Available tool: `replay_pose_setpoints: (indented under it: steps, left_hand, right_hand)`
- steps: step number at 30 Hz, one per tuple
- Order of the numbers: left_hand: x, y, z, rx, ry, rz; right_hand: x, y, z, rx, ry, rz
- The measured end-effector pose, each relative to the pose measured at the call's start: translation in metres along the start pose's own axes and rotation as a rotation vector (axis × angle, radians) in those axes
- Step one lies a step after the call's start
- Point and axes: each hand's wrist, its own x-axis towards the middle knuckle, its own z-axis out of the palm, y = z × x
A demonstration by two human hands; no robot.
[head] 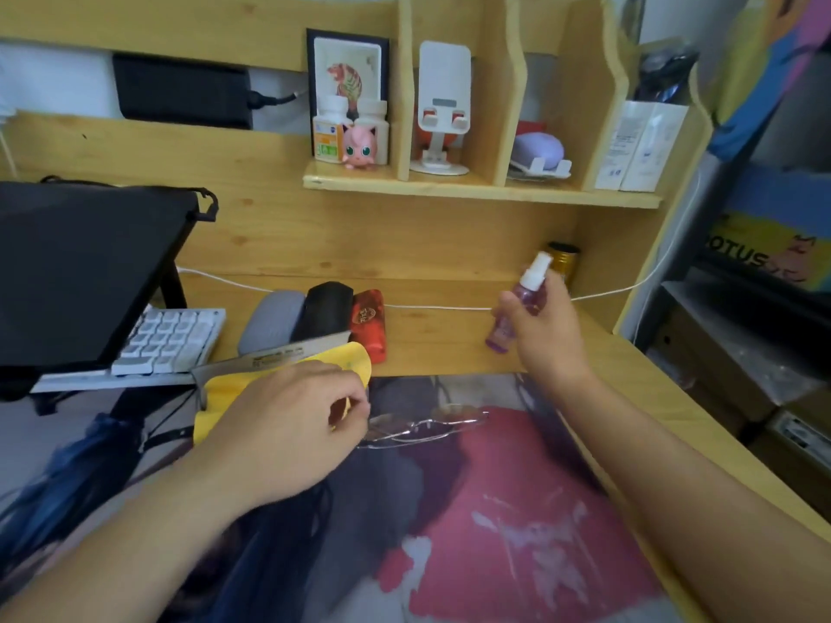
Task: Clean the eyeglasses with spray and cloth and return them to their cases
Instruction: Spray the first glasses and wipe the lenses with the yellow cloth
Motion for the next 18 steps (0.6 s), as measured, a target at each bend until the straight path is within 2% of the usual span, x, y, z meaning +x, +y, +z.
replay_pose_setpoints:
  steps: [2,4,8,10,12,14,15,16,18]
  left_hand:
    - [-0.003,0.002,-0.008,0.103,-0.141,-0.017]
    - [-0.003,0.007,-0.012,0.181,-0.217,-0.056]
    - [-0.002,0.013,-0.013,0.229,-0.272,-0.149]
    - [-0.003,0.013,-0.013,0.26,-0.317,-0.178]
    - [-0.004,0.015,-0.011,0.257,-0.348,-0.201]
    - [-0.005,0.017,-0.01,0.239,-0.35,-0.217]
    - [-0.005,0.019,-0.01,0.24,-0.348,-0.216]
    - [-0.006,0.021,-0.01,0.251,-0.349,-0.208]
    - [-0.006,0.024,-0.009,0.287,-0.344,-0.177]
  right_hand:
    - [-0.024,-0.005,-0.019,0.06,-0.072,0.046]
    - [-0.039,0.003,-0.031,-0.061,-0.06,0.078]
    - [-0.052,0.02,-0.038,-0.156,-0.108,0.127]
    - [-0.054,0.02,-0.037,-0.135,-0.058,0.115]
    - [-0.06,0.005,-0.04,-0.205,0.103,-0.094]
    - [-0.07,-0.016,-0.048,-0.288,0.238,-0.413]
    - [-0.075,-0.024,-0.049,-0.314,0.209,-0.514]
    - [-0.078,-0.028,-0.047,-0.345,0.117,-0.529]
    - [-0.081,-0.027,-0.04,-0.503,-0.175,-0.373]
